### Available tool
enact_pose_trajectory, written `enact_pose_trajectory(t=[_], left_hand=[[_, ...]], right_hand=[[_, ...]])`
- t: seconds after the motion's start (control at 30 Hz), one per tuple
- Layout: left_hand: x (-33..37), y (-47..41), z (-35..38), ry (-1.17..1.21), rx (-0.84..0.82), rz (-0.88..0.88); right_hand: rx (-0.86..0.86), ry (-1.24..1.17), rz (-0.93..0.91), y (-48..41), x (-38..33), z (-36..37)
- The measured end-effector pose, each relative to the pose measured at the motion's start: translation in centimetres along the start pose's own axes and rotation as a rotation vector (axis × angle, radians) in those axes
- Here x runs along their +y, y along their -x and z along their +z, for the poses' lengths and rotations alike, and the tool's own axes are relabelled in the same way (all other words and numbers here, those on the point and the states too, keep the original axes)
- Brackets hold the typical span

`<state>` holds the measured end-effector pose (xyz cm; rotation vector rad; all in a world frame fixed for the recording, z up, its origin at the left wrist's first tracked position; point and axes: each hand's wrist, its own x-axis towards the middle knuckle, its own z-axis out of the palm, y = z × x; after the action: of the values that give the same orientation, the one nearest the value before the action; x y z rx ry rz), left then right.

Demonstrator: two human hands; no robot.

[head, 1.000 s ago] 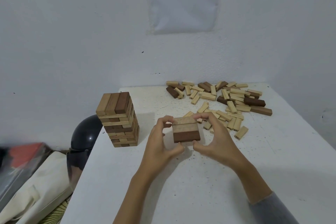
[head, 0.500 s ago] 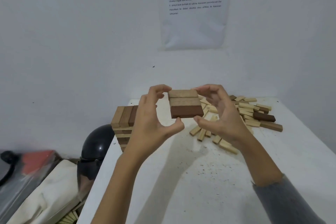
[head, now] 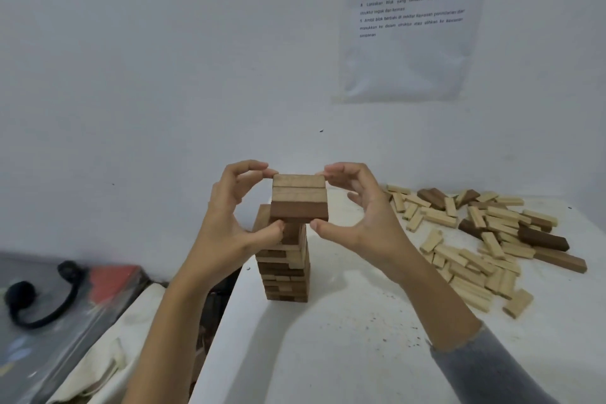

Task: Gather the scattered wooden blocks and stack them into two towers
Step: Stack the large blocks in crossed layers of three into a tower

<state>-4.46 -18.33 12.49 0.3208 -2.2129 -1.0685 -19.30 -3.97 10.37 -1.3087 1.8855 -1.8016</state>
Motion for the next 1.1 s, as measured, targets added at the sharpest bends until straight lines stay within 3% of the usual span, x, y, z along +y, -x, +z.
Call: enact_pose_trajectory(t=[0.93,1.1], left_hand=[[-5.6,0.8,-1.6,0.121,-0.088,-0.230],[-5.9,1.3,-1.3,0.246,-0.048,-0.250]], right_hand=[[-0.016,0.024,0.151,0.0,2.1,4.9],[-0.050,-0.113,0.207,1.3,2.3,4.6]])
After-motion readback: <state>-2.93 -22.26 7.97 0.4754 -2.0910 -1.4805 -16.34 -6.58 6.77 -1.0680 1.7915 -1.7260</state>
